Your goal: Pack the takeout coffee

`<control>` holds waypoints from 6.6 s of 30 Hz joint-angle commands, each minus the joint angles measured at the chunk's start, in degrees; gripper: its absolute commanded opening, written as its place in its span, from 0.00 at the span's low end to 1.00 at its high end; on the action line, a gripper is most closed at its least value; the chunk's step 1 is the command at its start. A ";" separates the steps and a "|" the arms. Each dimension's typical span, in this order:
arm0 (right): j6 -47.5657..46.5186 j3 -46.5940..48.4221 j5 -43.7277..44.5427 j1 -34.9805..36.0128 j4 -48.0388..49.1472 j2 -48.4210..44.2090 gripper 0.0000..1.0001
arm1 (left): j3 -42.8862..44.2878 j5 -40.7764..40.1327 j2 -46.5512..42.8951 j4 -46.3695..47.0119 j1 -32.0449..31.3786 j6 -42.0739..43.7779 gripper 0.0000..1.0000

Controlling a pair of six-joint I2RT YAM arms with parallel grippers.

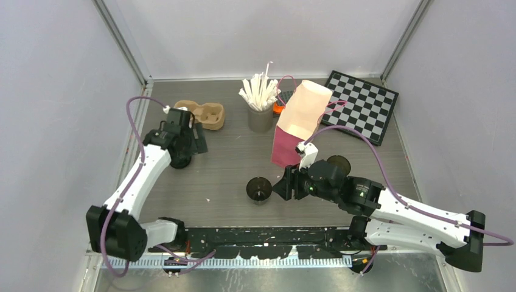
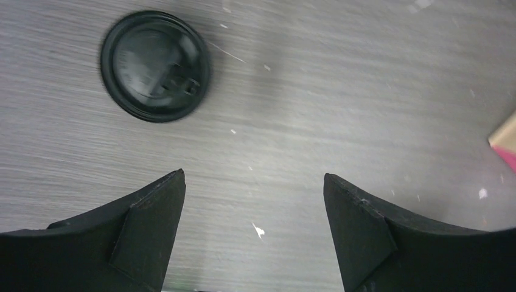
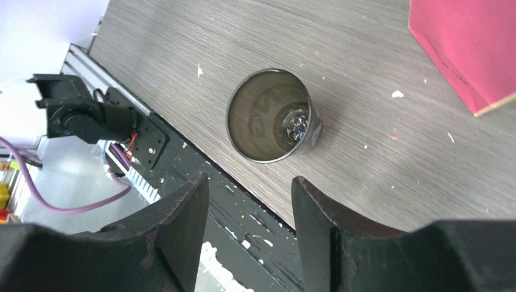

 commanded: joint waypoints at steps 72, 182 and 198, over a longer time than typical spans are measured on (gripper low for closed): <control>-3.44 0.68 -2.34 0.26 7.17 -0.43 0.57 | 4.13 -2.15 27.71 10.45 11.45 -2.36 0.29; -71.30 -9.39 -18.30 4.86 58.57 9.90 0.97 | -16.70 76.45 -20.90 40.59 -2.62 -39.76 0.00; -72.61 -8.63 -18.93 4.87 59.30 11.12 0.97 | -16.55 75.77 -20.50 38.81 -3.61 -38.81 0.00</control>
